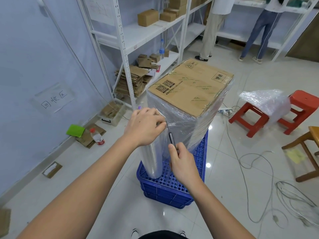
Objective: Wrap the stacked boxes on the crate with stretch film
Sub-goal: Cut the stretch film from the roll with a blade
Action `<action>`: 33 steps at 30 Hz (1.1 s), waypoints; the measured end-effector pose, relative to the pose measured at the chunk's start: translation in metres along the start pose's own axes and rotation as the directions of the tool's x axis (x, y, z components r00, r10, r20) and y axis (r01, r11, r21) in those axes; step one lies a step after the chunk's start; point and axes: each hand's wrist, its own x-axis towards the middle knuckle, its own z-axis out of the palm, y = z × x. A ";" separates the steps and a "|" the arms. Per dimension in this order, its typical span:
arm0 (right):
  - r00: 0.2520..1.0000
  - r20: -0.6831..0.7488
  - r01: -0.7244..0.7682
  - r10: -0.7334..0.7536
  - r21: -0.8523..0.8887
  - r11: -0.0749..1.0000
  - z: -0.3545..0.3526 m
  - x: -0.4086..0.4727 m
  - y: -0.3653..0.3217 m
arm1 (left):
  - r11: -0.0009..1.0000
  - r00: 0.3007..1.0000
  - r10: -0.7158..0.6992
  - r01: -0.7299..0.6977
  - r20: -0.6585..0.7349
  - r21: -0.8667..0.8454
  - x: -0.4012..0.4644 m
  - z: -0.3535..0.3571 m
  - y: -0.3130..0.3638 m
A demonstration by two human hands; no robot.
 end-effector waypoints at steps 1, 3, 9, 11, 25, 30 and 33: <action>1.000 0.001 -0.005 0.005 0.013 1.000 0.000 -0.001 0.000 | 1.000 1.000 0.001 -0.001 -0.001 0.003 0.000 0.000 0.000; 1.000 0.004 -0.005 0.004 0.035 0.999 -0.001 0.001 -0.005 | 1.000 1.000 0.003 -0.003 -0.006 0.001 0.000 0.000 0.000; 0.999 0.046 -0.022 0.015 0.152 0.988 -0.005 0.013 -0.021 | 1.000 1.000 0.002 -0.002 -0.007 -0.010 0.000 0.000 -0.001; 0.998 0.053 -0.043 0.033 0.187 0.981 -0.003 0.011 -0.018 | 1.000 1.000 0.002 -0.002 -0.004 -0.009 0.000 0.000 -0.001; 0.988 0.089 -0.149 0.127 0.320 0.936 -0.003 0.013 -0.028 | 1.000 1.000 -0.006 0.006 0.020 -0.012 0.000 -0.001 -0.002; 0.980 0.136 -0.189 0.148 0.371 0.909 -0.003 -0.001 -0.020 | 1.000 1.000 -0.010 0.010 0.022 -0.008 0.001 -0.001 -0.002; 0.975 0.155 -0.208 0.159 0.386 0.899 -0.003 -0.009 -0.016 | 1.000 1.000 -0.013 0.013 0.022 -0.008 0.001 -0.001 -0.002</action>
